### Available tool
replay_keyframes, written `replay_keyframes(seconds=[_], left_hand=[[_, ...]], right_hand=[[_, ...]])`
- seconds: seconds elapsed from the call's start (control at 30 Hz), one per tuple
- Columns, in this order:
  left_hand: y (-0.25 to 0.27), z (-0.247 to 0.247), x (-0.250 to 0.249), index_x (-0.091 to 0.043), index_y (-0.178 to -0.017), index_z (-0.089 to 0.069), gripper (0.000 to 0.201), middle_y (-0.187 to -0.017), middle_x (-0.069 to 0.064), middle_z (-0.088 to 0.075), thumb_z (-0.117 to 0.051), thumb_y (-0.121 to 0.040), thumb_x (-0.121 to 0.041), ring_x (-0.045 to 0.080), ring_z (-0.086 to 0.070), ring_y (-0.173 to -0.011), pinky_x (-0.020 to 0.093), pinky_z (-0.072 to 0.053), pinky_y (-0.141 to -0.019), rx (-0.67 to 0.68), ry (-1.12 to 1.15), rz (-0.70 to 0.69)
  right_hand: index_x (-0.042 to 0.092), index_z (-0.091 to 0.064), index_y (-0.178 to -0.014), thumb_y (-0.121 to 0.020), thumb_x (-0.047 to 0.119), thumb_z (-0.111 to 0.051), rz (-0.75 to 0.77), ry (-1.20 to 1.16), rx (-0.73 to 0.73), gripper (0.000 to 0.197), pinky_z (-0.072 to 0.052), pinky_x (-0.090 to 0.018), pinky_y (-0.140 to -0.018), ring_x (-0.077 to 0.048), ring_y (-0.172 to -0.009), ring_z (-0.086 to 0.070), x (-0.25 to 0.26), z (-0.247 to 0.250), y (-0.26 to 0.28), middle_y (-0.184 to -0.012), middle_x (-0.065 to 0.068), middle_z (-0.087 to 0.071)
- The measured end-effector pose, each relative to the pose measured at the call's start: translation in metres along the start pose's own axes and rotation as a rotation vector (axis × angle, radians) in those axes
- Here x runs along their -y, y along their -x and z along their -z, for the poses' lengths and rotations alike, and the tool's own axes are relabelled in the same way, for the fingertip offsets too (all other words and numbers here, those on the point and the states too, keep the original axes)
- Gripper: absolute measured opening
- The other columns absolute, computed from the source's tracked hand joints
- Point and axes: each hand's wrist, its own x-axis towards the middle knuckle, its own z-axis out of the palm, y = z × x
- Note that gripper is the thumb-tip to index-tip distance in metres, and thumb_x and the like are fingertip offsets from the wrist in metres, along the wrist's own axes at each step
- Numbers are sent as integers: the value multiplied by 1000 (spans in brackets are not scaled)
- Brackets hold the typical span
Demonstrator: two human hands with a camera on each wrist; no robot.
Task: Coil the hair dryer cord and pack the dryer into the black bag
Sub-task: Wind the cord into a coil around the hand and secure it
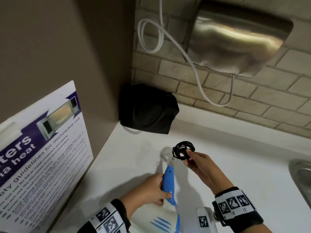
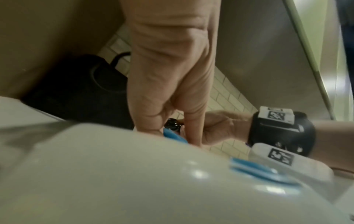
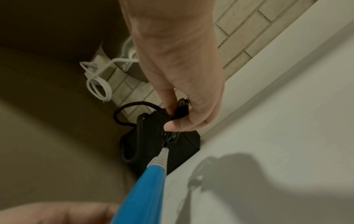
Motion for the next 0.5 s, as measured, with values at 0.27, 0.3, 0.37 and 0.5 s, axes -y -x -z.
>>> replay_keyframes(seconds=[0.27,0.3,0.37,0.5], left_hand=[[-23,-11,-11,-9,-126,-38,48,-114,9,-55,-64,-86,-7,21,-63,-88,22,-58,-70,37,58,119],[-25,-13,-12,-10,-122,-39,44,-112,10,-55,-64,-86,-6,20,-64,-84,21,-58,-66,32,70,120],[-29,-16,-12,-12,-114,-39,38,-110,10,-56,-64,-86,-5,16,-64,-76,19,-58,-63,20,96,122],[-34,-23,-11,-11,-110,-39,37,-99,6,-55,-65,-84,-2,17,-64,-78,23,-59,-70,10,141,102]], right_hand=[[-15,-60,-98,-94,9,-56,-126,171,-13,24,-54,-15,-55,-15,-64,-58,-16,19,-34,-75,-14,-61],[-16,-59,-100,-94,7,-56,-131,185,-13,25,-55,-15,-55,-16,-66,-59,-17,21,-37,-77,-15,-62],[-16,-58,-100,-94,5,-54,-129,204,-23,23,-55,-15,-55,-19,-70,-62,-19,24,-40,-81,-18,-64],[-12,-56,-112,-93,4,-55,-112,295,-61,24,-59,-20,-64,-31,-89,-70,-21,29,-45,-104,-27,-68]])
